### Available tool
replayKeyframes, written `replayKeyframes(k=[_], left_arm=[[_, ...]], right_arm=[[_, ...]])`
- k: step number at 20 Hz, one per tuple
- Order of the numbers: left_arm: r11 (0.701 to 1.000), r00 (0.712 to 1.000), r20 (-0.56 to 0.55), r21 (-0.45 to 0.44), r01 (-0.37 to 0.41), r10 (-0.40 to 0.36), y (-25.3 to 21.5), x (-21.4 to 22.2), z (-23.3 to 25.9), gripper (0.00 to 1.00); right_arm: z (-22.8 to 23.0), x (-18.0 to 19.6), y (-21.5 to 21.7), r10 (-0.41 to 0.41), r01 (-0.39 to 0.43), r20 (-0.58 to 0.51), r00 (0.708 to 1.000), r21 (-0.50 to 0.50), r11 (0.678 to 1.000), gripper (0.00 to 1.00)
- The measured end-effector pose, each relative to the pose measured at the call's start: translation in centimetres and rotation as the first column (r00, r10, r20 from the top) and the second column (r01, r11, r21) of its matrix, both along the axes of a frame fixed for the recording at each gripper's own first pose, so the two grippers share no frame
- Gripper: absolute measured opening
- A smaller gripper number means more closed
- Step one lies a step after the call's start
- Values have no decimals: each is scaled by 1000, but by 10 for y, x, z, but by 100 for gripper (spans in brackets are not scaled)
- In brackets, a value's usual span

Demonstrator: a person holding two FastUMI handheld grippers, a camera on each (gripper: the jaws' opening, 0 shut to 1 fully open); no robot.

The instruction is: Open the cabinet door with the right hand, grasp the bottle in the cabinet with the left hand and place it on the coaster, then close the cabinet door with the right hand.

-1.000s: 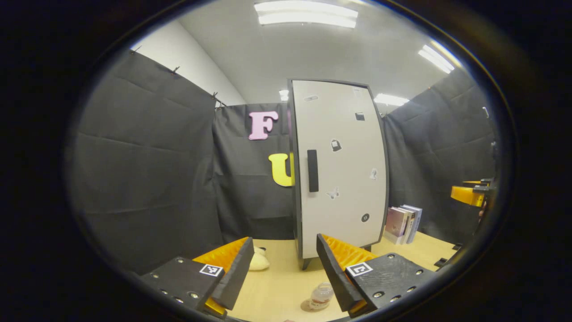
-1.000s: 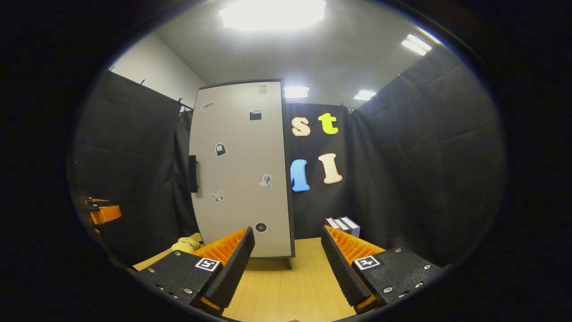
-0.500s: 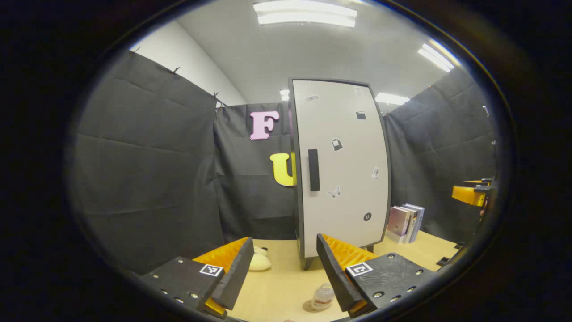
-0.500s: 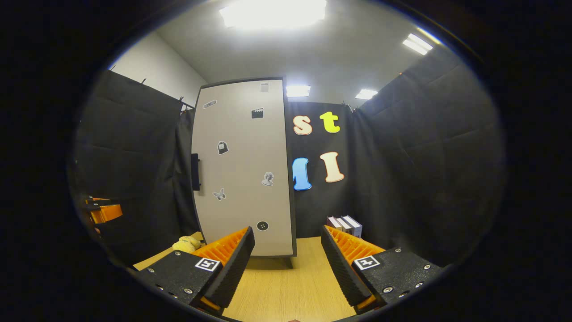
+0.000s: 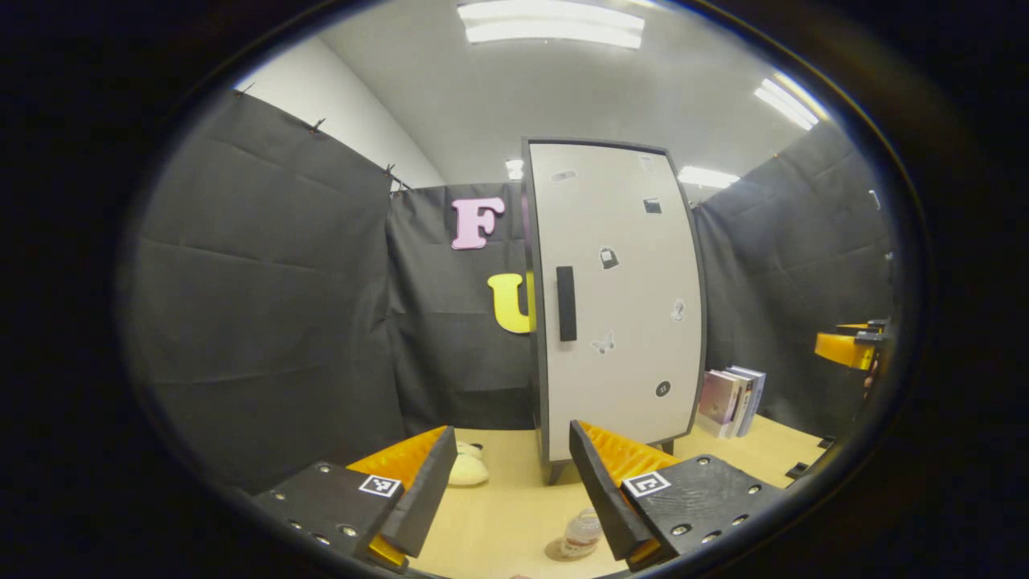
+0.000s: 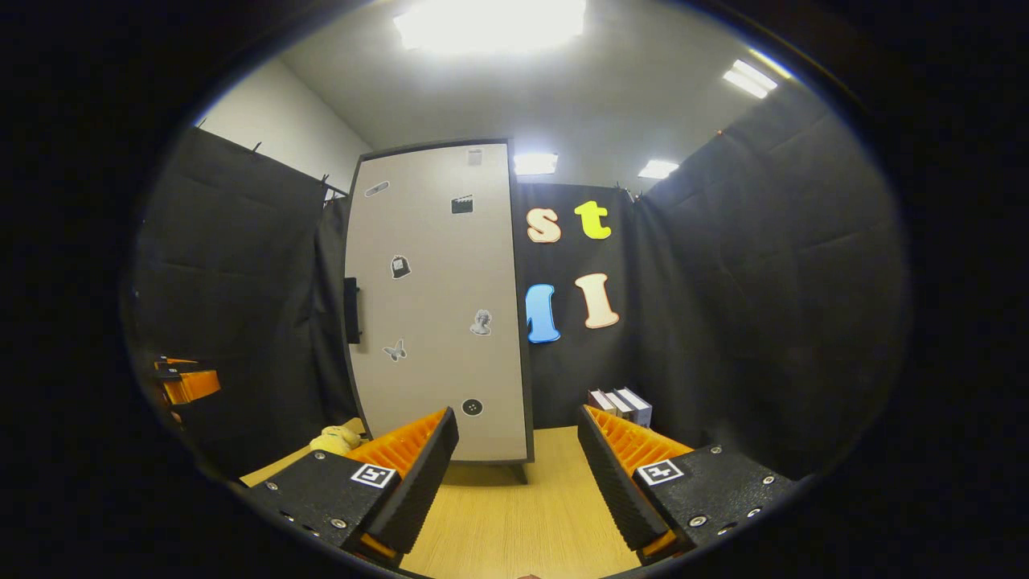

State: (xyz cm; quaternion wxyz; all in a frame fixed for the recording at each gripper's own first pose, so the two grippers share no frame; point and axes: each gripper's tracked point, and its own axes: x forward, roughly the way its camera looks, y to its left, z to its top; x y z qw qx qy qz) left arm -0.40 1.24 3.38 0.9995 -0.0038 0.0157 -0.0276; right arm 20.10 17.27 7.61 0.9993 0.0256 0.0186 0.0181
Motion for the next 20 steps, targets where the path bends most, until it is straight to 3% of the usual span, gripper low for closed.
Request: replayKeyframes(k=[20], left_arm=[[1000,1000,1,6,-5,5,5,-3,3,84]], right_arm=[[2,0,1,-1,1,11,1000,2,1000,93]])
